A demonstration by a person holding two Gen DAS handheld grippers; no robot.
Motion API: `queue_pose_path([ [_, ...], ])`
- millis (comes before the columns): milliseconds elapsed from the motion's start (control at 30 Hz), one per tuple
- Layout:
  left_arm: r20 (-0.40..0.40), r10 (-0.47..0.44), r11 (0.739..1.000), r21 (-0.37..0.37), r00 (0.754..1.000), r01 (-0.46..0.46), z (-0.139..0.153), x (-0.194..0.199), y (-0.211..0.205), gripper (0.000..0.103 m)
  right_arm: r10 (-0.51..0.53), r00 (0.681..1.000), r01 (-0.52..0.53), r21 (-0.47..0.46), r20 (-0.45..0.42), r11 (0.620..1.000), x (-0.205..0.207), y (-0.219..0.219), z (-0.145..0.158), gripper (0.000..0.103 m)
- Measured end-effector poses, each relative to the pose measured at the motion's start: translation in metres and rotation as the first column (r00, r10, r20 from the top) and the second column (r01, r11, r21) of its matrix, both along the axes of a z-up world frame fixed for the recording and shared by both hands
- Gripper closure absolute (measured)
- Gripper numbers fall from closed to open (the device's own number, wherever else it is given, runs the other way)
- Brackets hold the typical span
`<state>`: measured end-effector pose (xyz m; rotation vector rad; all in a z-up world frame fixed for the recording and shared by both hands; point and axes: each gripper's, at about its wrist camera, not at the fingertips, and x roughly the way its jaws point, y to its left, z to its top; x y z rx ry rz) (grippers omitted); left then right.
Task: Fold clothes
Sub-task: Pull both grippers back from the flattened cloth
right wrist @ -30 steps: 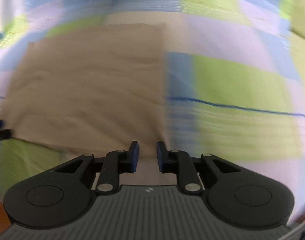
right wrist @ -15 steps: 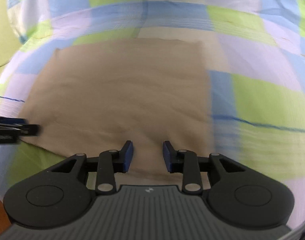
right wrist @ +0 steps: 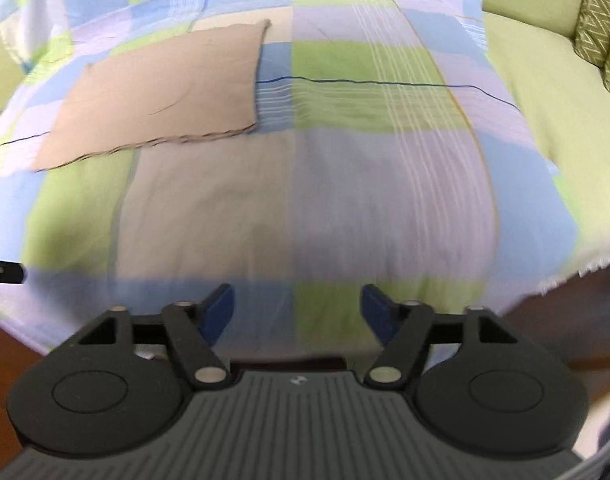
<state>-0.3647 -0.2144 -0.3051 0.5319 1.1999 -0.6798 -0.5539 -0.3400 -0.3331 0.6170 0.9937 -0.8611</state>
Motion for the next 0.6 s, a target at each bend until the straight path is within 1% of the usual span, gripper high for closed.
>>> queue_pose_path([
  [33,0.012,0.004,1.0,-0.017,1.0,-0.004,0.017,-0.006,0.007,0.042,0.011,1.0,-0.011,-0.024,0.003,1.0,-0.001,0.006,0.014,0.02],
  [67,0.025,0.009,0.999,-0.039,1.0,-0.008,0.039,-0.009,0.018,0.041,0.029,0.999,-0.028,-0.059,0.018,0.998,-0.005,0.018,0.033,0.013],
  [100,0.046,0.017,0.998,-0.066,0.999,-0.014,0.063,-0.011,0.03,0.038,0.047,0.998,-0.043,-0.095,0.038,0.995,-0.005,0.028,0.051,0.009],
  [133,0.066,0.024,0.996,-0.086,0.998,-0.019,0.078,-0.005,0.034,0.035,0.064,0.996,-0.055,-0.134,0.059,0.989,-0.004,0.035,0.071,0.001],
  [167,0.086,0.032,0.994,-0.106,0.996,-0.022,0.093,0.001,0.038,0.026,0.078,0.994,-0.063,-0.172,0.082,0.983,-0.004,0.04,0.088,0.002],
  [200,0.106,0.038,0.992,-0.125,0.994,-0.024,0.111,0.004,0.043,0.024,0.09,0.991,-0.067,-0.204,0.102,0.977,-0.004,0.045,0.104,0.002],
  [267,0.148,0.044,0.987,-0.159,0.988,-0.02,0.15,0.002,0.056,0.023,0.1,0.985,-0.062,-0.254,0.139,0.965,-0.003,0.053,0.136,0.002],
  [300,0.168,0.047,0.985,-0.169,0.985,-0.018,0.166,-0.001,0.061,0.023,0.096,0.982,-0.048,-0.273,0.165,0.961,-0.003,0.058,0.158,0.002],
  [367,0.195,0.055,0.982,-0.187,0.979,-0.018,0.187,-0.002,0.068,0.023,0.09,0.974,-0.029,-0.278,0.21,0.96,-0.004,0.063,0.184,0.002],
  [433,0.213,0.063,0.981,-0.195,0.975,-0.021,0.206,-0.005,0.079,0.023,0.09,0.958,-0.019,-0.255,0.271,0.967,-0.006,0.072,0.216,0.002],
  [467,0.218,0.066,0.98,-0.197,0.974,-0.022,0.213,-0.006,0.084,0.023,0.092,0.955,-0.02,-0.247,0.281,0.969,-0.006,0.075,0.223,0.002],
  [500,0.222,0.067,0.98,-0.197,0.973,-0.022,0.22,-0.008,0.09,0.023,0.099,0.951,-0.029,-0.236,0.293,0.971,-0.007,0.082,0.238,0.002],
  [600,0.237,0.039,0.982,-0.19,0.971,0.007,0.24,-0.019,0.103,0.023,0.152,0.939,-0.074,-0.25,0.307,0.965,-0.01,0.099,0.259,0.002],
])
